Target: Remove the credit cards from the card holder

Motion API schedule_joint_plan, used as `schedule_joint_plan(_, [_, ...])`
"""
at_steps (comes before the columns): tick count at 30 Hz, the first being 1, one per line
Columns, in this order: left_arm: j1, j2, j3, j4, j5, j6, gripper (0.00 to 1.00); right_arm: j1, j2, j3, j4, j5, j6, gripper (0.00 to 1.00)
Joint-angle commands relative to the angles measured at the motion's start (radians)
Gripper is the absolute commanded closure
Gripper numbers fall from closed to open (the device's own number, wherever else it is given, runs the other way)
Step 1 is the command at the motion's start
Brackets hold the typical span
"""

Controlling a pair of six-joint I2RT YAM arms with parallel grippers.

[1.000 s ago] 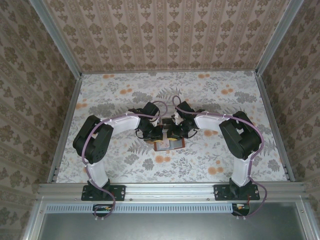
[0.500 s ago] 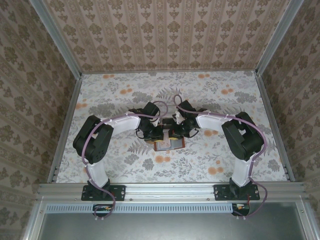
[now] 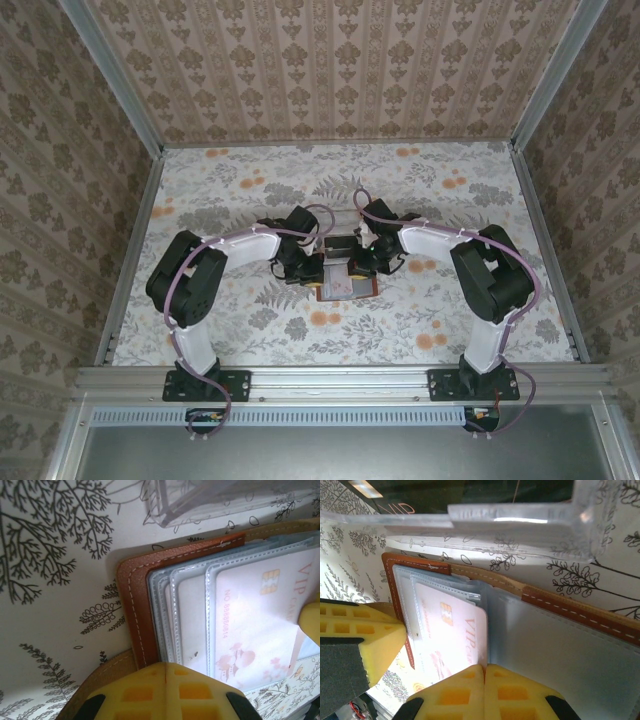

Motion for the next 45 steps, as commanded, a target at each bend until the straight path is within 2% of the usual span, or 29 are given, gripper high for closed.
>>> schedule_joint_plan(1, [-0.003, -0.054, 0.0, -0.016, -0.009, 0.002, 0.98, -0.004, -0.009, -0.021, 0.044, -0.046, 0.028, 0.92])
schedule_joint_plan(7, [-0.006, -0.095, -0.032, 0.091, 0.04, -0.058, 0.94, 0.0, 0.005, -0.071, 0.163, -0.118, 0.107, 0.92])
schedule_joint_plan(20, [-0.012, -0.029, -0.1, 0.184, 0.051, -0.089, 0.91, 0.002, 0.004, -0.09, 0.169, -0.115, 0.114, 0.92])
schedule_joint_plan(35, [-0.012, 0.023, -0.056, 0.016, -0.049, -0.025, 0.95, -0.001, -0.012, -0.074, 0.111, -0.066, 0.093, 0.94])
schedule_joint_plan(45, [-0.015, 0.037, -0.048, -0.014, -0.057, -0.012, 0.97, -0.005, -0.016, -0.064, 0.084, -0.045, 0.078, 0.97])
